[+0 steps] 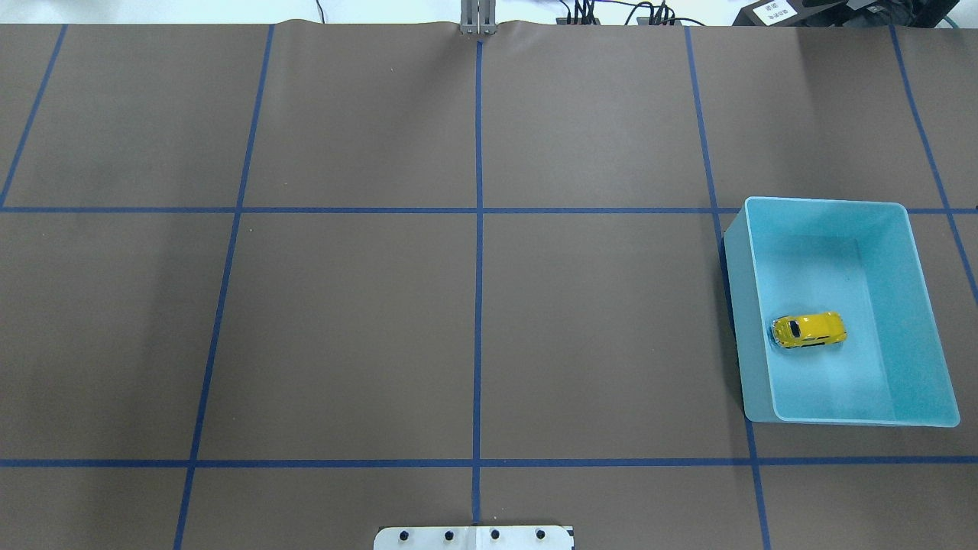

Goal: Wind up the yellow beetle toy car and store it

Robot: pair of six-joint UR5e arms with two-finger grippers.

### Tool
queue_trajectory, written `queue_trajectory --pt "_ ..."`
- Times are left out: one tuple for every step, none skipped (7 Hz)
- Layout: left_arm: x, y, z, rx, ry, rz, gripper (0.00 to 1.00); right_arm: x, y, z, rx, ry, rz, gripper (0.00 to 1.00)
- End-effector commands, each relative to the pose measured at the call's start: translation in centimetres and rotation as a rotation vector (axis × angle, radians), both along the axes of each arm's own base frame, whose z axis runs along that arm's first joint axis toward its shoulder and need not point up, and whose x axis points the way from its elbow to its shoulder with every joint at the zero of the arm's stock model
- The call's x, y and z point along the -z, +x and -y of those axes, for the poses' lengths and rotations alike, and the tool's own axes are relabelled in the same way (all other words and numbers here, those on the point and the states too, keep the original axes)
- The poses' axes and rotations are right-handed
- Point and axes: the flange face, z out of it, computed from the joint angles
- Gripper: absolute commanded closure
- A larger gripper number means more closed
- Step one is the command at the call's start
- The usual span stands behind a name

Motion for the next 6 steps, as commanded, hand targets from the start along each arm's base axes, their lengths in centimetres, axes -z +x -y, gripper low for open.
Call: queue_trajectory --pt "0.0 0.0 0.0 -0.001 0.001 -0.002 0.0 -5.9 5.0 -0.5 -0.172 -0.333 0.049 0.0" --pt "0.0 0.0 0.0 -0.001 0.001 -0.002 0.0 -10.7 6.3 -1.2 -0.189 -0.426 0.082 0.0" --pt "0.0 0.0 0.0 -0.002 0.002 -0.002 0.0 -12.7 7.9 -1.5 -0.229 -0.467 0.096 0.0" --pt "-0.1 0.1 0.0 -0.002 0.0 0.0 0.0 -12.6 8.3 -1.4 -0.241 -0.466 0.096 0.0" --pt "0.0 0.1 0.1 -0.002 0.001 -0.002 0.0 -12.1 8.3 -1.1 -0.24 -0.454 0.092 0.0" --pt "0.1 0.1 0.1 -0.002 0.003 -0.002 0.0 -12.0 8.3 -0.8 -0.236 -0.446 0.088 0.0"
